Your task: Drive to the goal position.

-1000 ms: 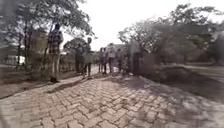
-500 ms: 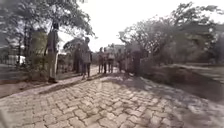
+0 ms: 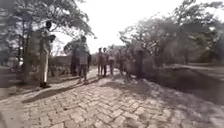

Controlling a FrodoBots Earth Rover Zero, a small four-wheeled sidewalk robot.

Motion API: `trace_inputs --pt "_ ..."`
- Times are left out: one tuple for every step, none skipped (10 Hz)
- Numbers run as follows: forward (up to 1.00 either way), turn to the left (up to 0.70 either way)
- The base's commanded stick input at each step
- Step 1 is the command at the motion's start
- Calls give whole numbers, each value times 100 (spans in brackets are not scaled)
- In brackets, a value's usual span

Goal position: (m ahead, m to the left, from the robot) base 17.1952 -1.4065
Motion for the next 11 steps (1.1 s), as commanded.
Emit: trace_inputs --pt "85 0" --pt "85 0" --pt "85 0" --pt "85 0" --pt "85 0" --pt "85 0" --pt "85 0" --pt "85 0" --pt "85 0" --pt "85 0" --pt "85 0"
